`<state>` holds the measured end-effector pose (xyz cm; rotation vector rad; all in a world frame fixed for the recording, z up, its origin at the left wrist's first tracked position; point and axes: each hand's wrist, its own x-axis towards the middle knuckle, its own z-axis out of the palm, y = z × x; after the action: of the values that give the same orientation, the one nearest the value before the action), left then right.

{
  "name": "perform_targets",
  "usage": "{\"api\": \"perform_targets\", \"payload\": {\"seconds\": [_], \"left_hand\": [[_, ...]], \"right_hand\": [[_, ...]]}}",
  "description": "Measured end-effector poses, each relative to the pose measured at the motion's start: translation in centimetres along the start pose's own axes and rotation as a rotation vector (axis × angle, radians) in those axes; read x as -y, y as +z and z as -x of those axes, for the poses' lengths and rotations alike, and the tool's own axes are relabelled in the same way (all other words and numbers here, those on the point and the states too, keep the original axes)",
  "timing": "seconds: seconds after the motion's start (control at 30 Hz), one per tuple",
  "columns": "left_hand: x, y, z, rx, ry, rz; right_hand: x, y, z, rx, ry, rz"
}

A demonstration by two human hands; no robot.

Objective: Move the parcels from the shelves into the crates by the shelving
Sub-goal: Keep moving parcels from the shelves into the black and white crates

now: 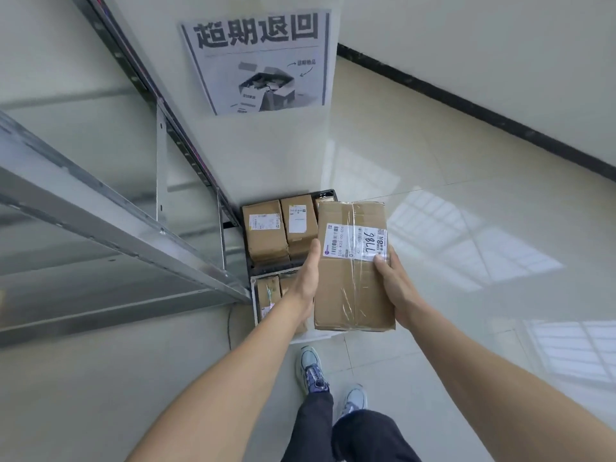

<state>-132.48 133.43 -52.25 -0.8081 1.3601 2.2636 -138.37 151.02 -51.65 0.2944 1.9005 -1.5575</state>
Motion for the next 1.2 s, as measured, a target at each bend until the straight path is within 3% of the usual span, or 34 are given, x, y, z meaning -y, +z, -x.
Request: {"api": "perform_targets", "payload": {"seconds": [0.23,0.53,1.2], "left_hand": [[2.6,-1.9,-5.1,-0.083,-0.047,0.051],[12.7,-7.2,-15.2,-0.229,-0.14,0.032],[31.6,-18.6,-32.4,-0.298,-0.327,0.001]], "right_hand": [[-3.3,0.1,-7.8,0.08,0.058,0.073],[-14.6,1.2,-18.5,0.193,0.165,0.153],[-37.5,5.0,-35.6,0.175,0.25,0.276]]}}
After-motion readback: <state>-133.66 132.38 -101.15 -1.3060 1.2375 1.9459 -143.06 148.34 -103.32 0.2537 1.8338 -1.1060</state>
